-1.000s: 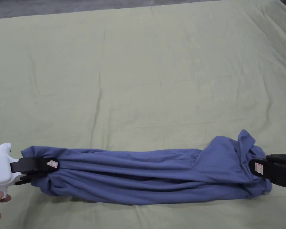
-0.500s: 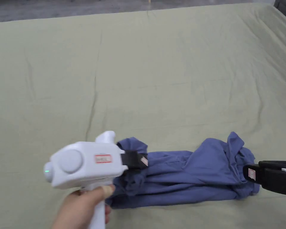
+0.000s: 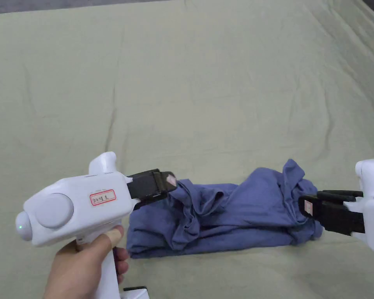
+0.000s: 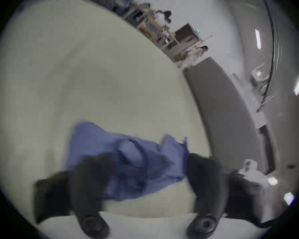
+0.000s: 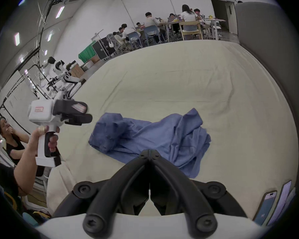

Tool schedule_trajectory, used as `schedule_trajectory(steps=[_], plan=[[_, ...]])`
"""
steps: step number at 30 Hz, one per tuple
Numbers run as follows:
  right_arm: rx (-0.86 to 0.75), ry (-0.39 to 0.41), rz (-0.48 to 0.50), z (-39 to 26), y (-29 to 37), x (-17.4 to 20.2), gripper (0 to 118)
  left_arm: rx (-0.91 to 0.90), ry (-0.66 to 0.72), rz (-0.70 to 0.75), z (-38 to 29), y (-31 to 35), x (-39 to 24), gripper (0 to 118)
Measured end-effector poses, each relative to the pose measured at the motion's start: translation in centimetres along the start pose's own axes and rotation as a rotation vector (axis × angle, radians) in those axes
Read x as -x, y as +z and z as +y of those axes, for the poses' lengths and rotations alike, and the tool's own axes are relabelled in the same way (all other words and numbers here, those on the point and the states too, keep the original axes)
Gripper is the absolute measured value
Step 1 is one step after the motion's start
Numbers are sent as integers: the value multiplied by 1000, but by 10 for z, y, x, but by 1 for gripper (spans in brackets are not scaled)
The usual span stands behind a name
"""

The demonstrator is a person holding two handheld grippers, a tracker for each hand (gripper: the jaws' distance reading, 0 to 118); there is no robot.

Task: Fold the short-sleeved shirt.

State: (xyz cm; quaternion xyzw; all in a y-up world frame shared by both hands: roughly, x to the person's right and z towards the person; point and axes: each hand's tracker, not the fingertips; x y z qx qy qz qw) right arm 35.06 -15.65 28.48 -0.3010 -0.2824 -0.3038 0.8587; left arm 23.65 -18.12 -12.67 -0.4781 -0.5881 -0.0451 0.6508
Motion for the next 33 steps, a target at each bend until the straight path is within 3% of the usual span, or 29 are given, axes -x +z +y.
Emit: schedule_trajectory(steps=[2,4,7,10,12,13,15,17,20,22,24,28,29,30,31,33], plan=[[-12,-41,59,0,0,0,2,-17,-106,143,-4,-7,7,0],[-15,-56,98,1,1,-2,2,122,-82,24,-11,-27,18,0],[-19,-43,76,0,4,-1,2,173,-122,63,-34,-65,8,0],[-17,-53,71,-1,10,-4,2,216,-122,-87,-54,-96,-23,0],[-16,-57,63,-3,13,-6,2,278,-255,18,-70,-129,-47,0],[-15,-57,57,-3,15,-6,2,302,-238,70,-76,-140,-55,0],[-18,-59,49,-4,19,-7,2,253,-171,-21,-80,-142,-76,0],[-22,-66,47,-6,23,-8,2,244,-276,-26,-80,-141,-102,0],[-27,-82,58,-6,25,-9,2,308,-181,-216,-85,-148,-124,0],[-29,-87,62,-6,24,-9,2,321,-172,-234,-85,-151,-128,0],[-30,-86,62,-4,24,-7,2,302,-161,-274,-81,-140,-118,0],[-42,-82,110,-1,22,-4,2,246,21,-511,-54,-87,-50,0],[-39,-81,128,0,20,-3,2,254,69,-584,-41,-72,-19,28],[-34,-79,142,0,17,-2,2,259,105,-608,-34,-61,5,104],[-30,-74,146,1,15,-1,2,267,103,-559,-28,-54,24,118],[-18,-56,141,1,8,3,2,232,117,-507,-12,-47,66,118]])
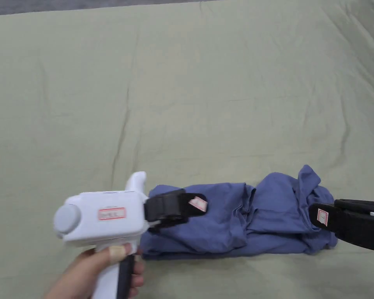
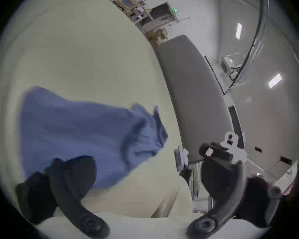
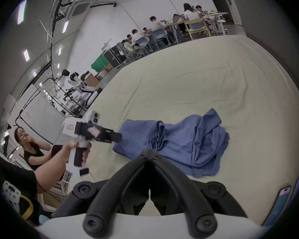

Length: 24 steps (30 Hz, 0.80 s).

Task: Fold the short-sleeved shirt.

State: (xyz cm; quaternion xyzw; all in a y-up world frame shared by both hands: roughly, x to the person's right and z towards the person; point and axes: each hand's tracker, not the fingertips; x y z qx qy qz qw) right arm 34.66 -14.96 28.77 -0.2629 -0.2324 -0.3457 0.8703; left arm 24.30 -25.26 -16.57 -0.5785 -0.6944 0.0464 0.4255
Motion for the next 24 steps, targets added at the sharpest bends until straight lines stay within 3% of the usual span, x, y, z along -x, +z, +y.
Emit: schedule_trajectory(steps=[2,6,12,13,14,15,17,20,24], plan=[[7,2,2,-1,-5,2,2,-40,78,42,11,15,31,118],[16,-19,26,-4,-8,3,2,-68,138,148,4,26,30,118],[43,25,11,0,-8,9,2,18,116,90,8,-20,67,118],[42,25,9,1,-8,9,2,21,57,103,10,-24,60,108],[41,23,10,2,-7,8,2,27,5,175,12,-28,57,78],[39,18,15,2,-7,8,2,10,-11,218,7,-31,56,11],[39,13,20,3,-9,8,2,16,97,121,0,-33,60,11],[47,27,10,2,-11,10,2,-28,57,128,-8,-21,48,11],[50,38,10,1,-10,11,2,-97,102,109,-15,18,44,11]])
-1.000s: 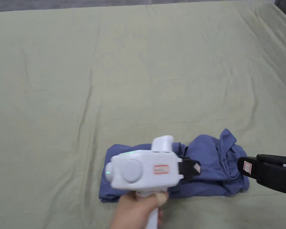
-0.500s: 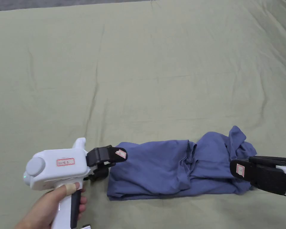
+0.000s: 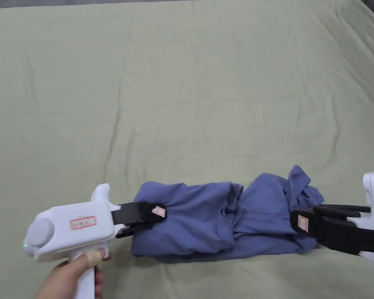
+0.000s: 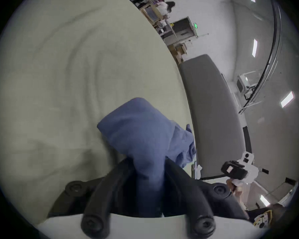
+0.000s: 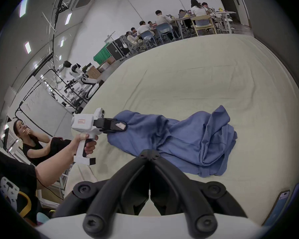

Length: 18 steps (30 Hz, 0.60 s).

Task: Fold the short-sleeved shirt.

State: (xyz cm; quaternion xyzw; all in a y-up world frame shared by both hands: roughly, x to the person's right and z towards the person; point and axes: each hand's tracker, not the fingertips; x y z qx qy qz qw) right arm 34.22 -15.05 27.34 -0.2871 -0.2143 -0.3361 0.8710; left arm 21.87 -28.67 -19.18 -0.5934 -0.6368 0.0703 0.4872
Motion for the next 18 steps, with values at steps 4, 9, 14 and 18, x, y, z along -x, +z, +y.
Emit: schedule_trajectory(steps=[4,9,14,18], plan=[[2,15,-17,0,1,3,2,-47,-4,166,10,44,1,11],[8,40,-29,-1,0,11,2,-90,-25,456,21,69,-24,11],[29,45,-46,-4,-6,14,2,-89,-130,485,3,20,-109,11],[34,34,-59,-7,-5,12,2,-38,-91,376,-12,-38,-155,11]])
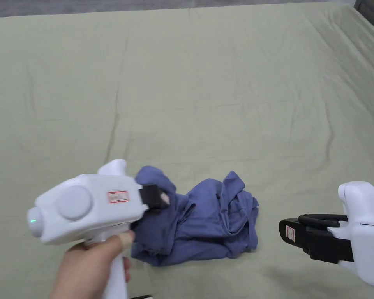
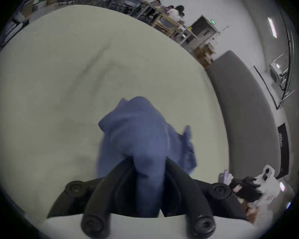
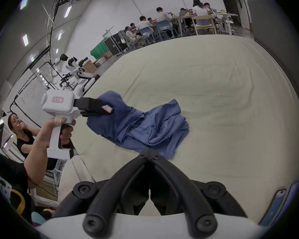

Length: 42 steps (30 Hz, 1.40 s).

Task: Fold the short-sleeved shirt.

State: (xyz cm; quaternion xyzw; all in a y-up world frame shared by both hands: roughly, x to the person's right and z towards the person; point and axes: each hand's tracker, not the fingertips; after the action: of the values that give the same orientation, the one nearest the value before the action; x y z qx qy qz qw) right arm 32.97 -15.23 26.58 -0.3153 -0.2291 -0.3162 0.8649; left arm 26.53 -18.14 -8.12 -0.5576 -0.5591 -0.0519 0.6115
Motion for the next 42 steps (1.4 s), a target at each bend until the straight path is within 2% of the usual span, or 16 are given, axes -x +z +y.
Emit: schedule_trajectory(steps=[6,7,9,10,12,13,15,16,18,20,21,22,23,33,38,42], plan=[[-5,-39,-8,-5,8,-11,2,132,44,-113,-14,-85,-47,11],[-5,-41,-10,-6,8,-12,2,72,-104,14,-12,-96,-53,11],[-2,-47,-17,-9,9,-18,2,59,-180,106,-16,-116,-62,13],[-1,-50,-18,-9,9,-20,2,55,-200,119,-19,-125,-61,21],[3,-52,-15,-10,10,-22,2,58,-155,32,-22,-131,-53,71],[4,-50,-14,-11,10,-23,2,61,-83,-91,-22,-126,-49,89],[3,-46,-15,-11,10,-25,2,93,3,-194,-20,-108,-47,110],[-1,-48,-13,-12,12,-27,2,77,40,-213,-18,-92,-44,110],[-23,-61,-7,-12,16,-33,2,-39,44,-259,-13,-56,-39,103],[-57,-96,-8,-12,22,-40,2,-148,-45,-160,-8,-26,-37,98],[-74,-120,-3,-12,25,-44,2,-183,-101,-84,-7,-19,-39,41],[-87,-140,-1,-12,28,-49,2,-154,-167,22,-11,-19,-40,0],[-93,-150,-8,-12,31,-53,2,-197,-199,82,-9,-20,-40,0],[-99,-178,-75,-19,44,-51,2,131,-443,101,-60,-151,-96,0],[-90,-157,-91,-18,48,-47,2,208,-419,44,-73,-190,-110,0],[-112,-147,-73,-10,47,-46,2,128,-312,-150,-57,-132,-96,0]])
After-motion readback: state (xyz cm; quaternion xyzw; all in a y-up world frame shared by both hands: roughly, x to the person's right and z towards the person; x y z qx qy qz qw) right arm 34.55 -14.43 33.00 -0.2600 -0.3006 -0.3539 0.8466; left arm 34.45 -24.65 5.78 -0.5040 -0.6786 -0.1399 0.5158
